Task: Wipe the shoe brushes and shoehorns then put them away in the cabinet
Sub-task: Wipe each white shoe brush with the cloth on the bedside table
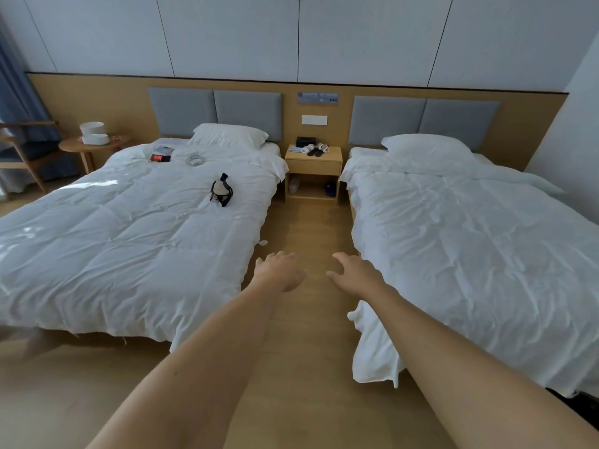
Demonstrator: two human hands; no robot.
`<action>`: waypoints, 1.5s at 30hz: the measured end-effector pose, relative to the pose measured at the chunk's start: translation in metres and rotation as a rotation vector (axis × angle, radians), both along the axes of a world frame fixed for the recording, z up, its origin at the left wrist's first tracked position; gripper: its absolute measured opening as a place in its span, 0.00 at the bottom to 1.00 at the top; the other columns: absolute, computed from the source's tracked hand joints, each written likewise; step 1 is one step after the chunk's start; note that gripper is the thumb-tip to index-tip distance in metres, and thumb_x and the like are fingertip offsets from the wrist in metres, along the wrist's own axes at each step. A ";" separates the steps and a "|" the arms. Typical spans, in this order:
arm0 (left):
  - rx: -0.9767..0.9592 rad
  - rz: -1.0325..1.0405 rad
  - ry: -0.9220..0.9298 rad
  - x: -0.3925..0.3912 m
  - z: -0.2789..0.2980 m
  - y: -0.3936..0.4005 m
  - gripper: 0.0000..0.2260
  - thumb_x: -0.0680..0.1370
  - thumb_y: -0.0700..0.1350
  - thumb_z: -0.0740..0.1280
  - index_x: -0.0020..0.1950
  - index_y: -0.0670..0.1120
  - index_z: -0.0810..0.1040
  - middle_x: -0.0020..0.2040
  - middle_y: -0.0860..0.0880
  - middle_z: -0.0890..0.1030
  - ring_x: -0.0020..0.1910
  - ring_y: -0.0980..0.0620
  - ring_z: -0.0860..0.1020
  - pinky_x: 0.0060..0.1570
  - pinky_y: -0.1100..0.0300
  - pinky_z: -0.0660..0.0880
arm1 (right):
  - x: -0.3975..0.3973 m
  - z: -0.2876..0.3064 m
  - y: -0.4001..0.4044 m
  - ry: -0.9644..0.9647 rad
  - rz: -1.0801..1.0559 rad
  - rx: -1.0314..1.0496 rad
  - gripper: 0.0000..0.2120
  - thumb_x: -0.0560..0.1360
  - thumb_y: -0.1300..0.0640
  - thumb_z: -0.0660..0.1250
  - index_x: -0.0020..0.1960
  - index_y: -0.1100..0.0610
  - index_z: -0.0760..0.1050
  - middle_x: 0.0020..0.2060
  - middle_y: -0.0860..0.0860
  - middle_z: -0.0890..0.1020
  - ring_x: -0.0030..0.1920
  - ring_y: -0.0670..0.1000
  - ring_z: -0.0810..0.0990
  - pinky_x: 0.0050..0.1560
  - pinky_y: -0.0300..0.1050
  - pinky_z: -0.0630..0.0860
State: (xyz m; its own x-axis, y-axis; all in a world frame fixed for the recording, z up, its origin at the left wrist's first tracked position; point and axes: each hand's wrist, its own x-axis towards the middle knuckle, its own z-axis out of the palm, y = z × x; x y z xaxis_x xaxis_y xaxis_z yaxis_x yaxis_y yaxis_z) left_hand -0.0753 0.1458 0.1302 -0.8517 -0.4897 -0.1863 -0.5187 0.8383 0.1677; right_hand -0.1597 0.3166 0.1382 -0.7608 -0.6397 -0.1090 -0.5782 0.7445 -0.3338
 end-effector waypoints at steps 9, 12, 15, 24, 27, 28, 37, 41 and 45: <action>-0.012 -0.026 0.026 -0.047 -0.003 -0.021 0.25 0.79 0.58 0.58 0.74 0.52 0.64 0.75 0.45 0.65 0.74 0.43 0.62 0.69 0.40 0.61 | -0.040 -0.009 -0.023 0.025 -0.007 0.014 0.30 0.80 0.38 0.58 0.78 0.47 0.58 0.75 0.54 0.68 0.72 0.59 0.69 0.66 0.56 0.70; 0.011 -0.054 0.024 -0.070 -0.012 -0.036 0.24 0.79 0.58 0.58 0.73 0.51 0.65 0.73 0.45 0.68 0.74 0.42 0.63 0.68 0.40 0.62 | -0.059 -0.013 -0.038 -0.019 -0.035 0.035 0.30 0.79 0.38 0.58 0.78 0.46 0.58 0.75 0.54 0.67 0.72 0.59 0.68 0.67 0.56 0.69; 0.008 -0.075 0.021 -0.097 -0.017 -0.059 0.24 0.79 0.58 0.58 0.74 0.51 0.65 0.72 0.45 0.69 0.73 0.39 0.63 0.68 0.41 0.62 | -0.081 -0.015 -0.060 -0.061 -0.062 0.060 0.30 0.80 0.39 0.59 0.78 0.47 0.59 0.75 0.54 0.67 0.72 0.59 0.68 0.68 0.57 0.70; 0.023 -0.141 -0.007 -0.171 -0.016 -0.153 0.25 0.78 0.58 0.59 0.74 0.52 0.65 0.72 0.46 0.69 0.71 0.41 0.67 0.67 0.41 0.63 | -0.141 -0.008 -0.150 -0.125 -0.131 0.063 0.30 0.78 0.44 0.64 0.77 0.50 0.63 0.74 0.55 0.68 0.69 0.58 0.72 0.66 0.54 0.74; 0.032 -0.159 -0.028 -0.189 -0.023 -0.177 0.25 0.78 0.57 0.58 0.74 0.52 0.64 0.72 0.45 0.70 0.70 0.41 0.67 0.67 0.41 0.63 | -0.156 -0.013 -0.173 -0.135 -0.144 0.061 0.29 0.78 0.46 0.65 0.76 0.50 0.64 0.73 0.54 0.68 0.69 0.57 0.72 0.66 0.54 0.73; 0.034 -0.162 -0.030 -0.195 -0.026 -0.184 0.25 0.78 0.57 0.58 0.74 0.52 0.65 0.72 0.45 0.70 0.70 0.41 0.68 0.66 0.41 0.63 | -0.161 -0.015 -0.179 -0.139 -0.149 0.061 0.28 0.78 0.46 0.65 0.76 0.50 0.64 0.73 0.54 0.69 0.69 0.57 0.72 0.67 0.54 0.73; 0.058 -0.170 -0.049 -0.257 -0.048 -0.229 0.26 0.78 0.58 0.58 0.75 0.52 0.64 0.72 0.46 0.70 0.69 0.43 0.69 0.68 0.40 0.60 | -0.222 -0.031 -0.218 -0.175 -0.170 0.064 0.28 0.80 0.42 0.61 0.76 0.50 0.63 0.73 0.53 0.69 0.69 0.57 0.72 0.67 0.53 0.73; 0.064 -0.151 -0.040 -0.294 -0.052 -0.249 0.26 0.78 0.58 0.58 0.75 0.53 0.63 0.73 0.46 0.69 0.70 0.43 0.68 0.67 0.41 0.63 | -0.267 -0.036 -0.238 -0.182 -0.149 0.061 0.28 0.80 0.41 0.61 0.76 0.50 0.63 0.74 0.53 0.69 0.70 0.57 0.72 0.66 0.52 0.73; 0.043 -0.119 -0.055 -0.343 -0.053 -0.269 0.25 0.79 0.57 0.59 0.74 0.53 0.64 0.72 0.46 0.69 0.70 0.42 0.68 0.68 0.41 0.63 | -0.321 -0.043 -0.265 -0.190 -0.108 0.033 0.28 0.80 0.42 0.62 0.76 0.50 0.63 0.73 0.53 0.70 0.67 0.56 0.74 0.61 0.50 0.75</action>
